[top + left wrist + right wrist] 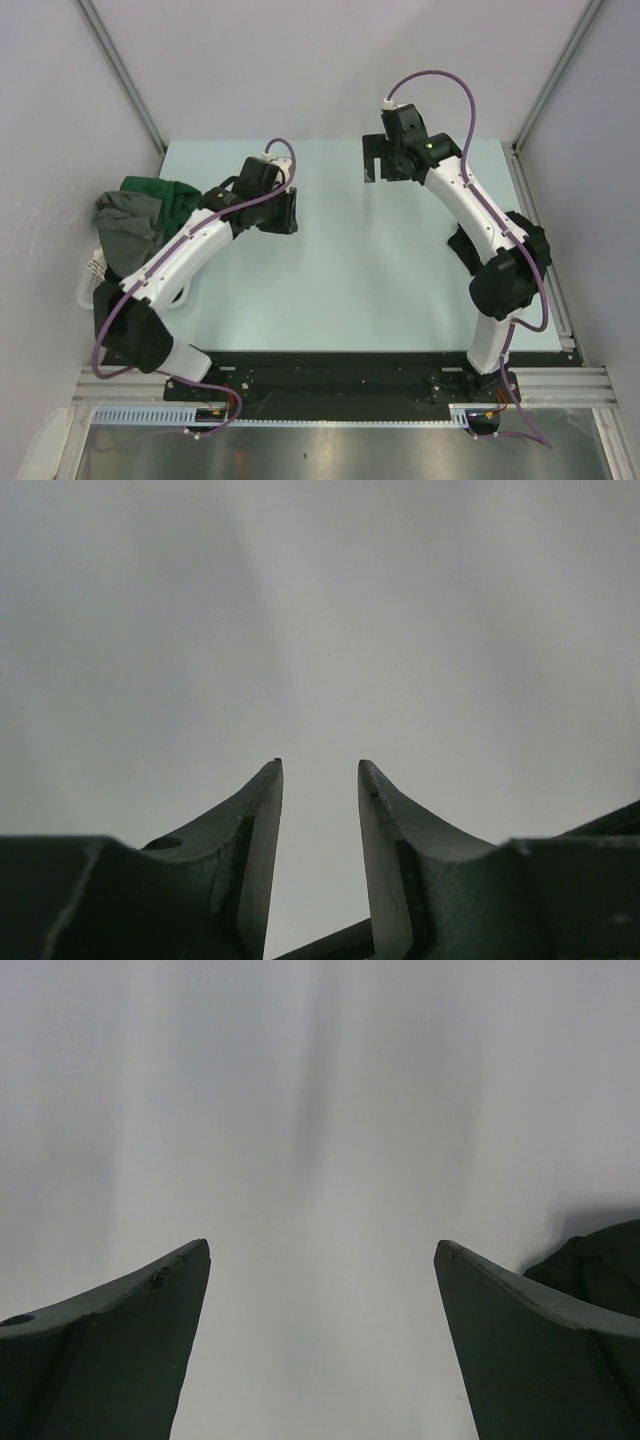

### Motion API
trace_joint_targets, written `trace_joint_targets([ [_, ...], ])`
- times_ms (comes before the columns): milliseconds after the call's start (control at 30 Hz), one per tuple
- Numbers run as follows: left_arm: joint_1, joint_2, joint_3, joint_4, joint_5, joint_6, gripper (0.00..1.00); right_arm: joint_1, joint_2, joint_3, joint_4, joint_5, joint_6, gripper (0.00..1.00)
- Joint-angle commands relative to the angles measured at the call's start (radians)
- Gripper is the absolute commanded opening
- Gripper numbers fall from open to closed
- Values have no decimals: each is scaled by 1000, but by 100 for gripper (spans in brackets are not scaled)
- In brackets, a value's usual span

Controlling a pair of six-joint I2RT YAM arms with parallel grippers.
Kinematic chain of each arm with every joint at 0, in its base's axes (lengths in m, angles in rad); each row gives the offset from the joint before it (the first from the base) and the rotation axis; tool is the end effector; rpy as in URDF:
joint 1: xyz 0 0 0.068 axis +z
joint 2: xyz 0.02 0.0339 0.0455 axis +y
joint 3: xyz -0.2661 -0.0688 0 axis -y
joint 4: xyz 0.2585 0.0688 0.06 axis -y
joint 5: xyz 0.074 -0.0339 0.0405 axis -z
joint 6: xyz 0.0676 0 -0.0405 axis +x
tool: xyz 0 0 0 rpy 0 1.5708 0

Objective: Fold and stack the t-shirts

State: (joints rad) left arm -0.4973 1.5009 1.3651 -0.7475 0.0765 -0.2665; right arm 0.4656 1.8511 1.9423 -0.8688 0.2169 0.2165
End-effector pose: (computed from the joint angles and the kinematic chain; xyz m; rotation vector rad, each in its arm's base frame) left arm 0.3099 -0.1741 0.2941 0.3217 2.4779 -0.4220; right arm 0.4045 0.1869 0.3543 -0.1836 2.3199 0.0871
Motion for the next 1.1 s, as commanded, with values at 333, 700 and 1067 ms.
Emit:
trace_joint_targets([
  [333,-4,-372,-98,172,-256,-152,97,38,-125,-83,11,-19,-22,100],
  [700,-6,-381,-89,168,-254,-178,100,36,-121,-117,68,-120,-46,100],
  [1067,-6,-499,-261,376,-224,-175,100,38,-168,-219,191,-153,-31,100],
])
